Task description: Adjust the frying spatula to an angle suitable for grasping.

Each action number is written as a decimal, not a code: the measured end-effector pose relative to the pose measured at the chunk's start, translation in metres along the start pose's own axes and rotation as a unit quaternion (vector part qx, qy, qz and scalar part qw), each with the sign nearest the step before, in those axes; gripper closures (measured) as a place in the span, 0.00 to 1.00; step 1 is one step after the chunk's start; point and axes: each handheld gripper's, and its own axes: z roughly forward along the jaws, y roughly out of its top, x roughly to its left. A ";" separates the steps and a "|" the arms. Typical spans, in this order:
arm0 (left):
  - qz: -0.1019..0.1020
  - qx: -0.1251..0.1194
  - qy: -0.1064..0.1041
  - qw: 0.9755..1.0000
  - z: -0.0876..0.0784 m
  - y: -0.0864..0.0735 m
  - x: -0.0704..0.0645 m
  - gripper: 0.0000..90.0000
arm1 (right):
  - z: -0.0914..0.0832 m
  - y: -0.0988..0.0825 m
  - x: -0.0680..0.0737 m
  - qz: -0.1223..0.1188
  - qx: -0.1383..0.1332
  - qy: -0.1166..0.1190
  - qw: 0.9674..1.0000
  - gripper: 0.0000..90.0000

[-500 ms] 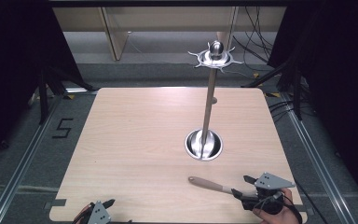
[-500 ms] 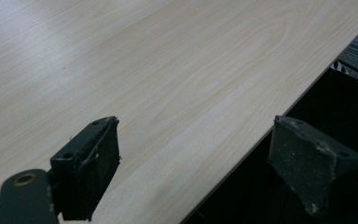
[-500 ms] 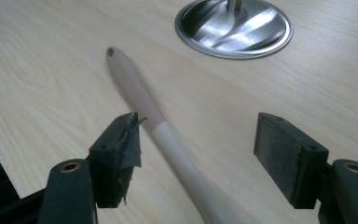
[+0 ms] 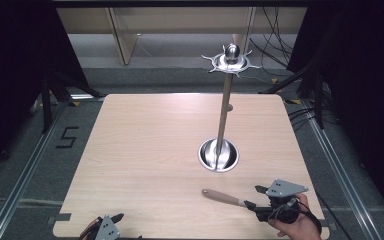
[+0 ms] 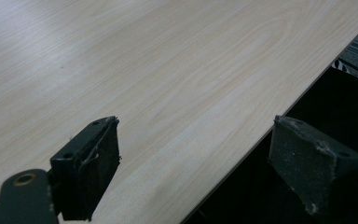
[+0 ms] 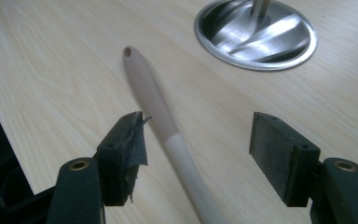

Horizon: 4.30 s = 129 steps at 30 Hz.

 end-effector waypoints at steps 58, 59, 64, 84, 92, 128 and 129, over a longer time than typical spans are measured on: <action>0.004 0.000 0.005 1.000 0.000 0.000 0.000 0.17 | 0.079 0.048 0.009 -0.123 0.271 0.066 0.953 0.79; 0.006 -0.001 0.002 1.000 0.000 0.000 0.001 0.17 | 0.080 0.048 0.009 -0.127 0.269 0.067 0.952 0.79; 0.008 0.002 0.002 1.000 -0.001 0.000 0.001 0.17 | 0.081 0.051 0.009 -0.135 0.281 0.069 0.948 0.80; 0.011 0.004 0.004 1.000 -0.001 0.000 0.001 0.17 | 0.068 0.059 0.011 -0.190 0.259 0.047 0.946 0.83; 0.004 -0.001 0.007 1.000 0.000 0.000 0.000 0.17 | 0.042 0.061 -0.001 -0.154 0.189 0.037 0.969 0.83; 0.006 0.003 0.007 1.000 -0.001 0.000 0.001 0.17 | -0.051 0.073 -0.056 -0.029 -0.087 0.034 0.995 0.83; 0.006 -0.001 0.010 1.000 0.000 0.000 0.001 0.17 | -0.053 0.073 -0.055 -0.018 -0.083 0.038 0.996 0.83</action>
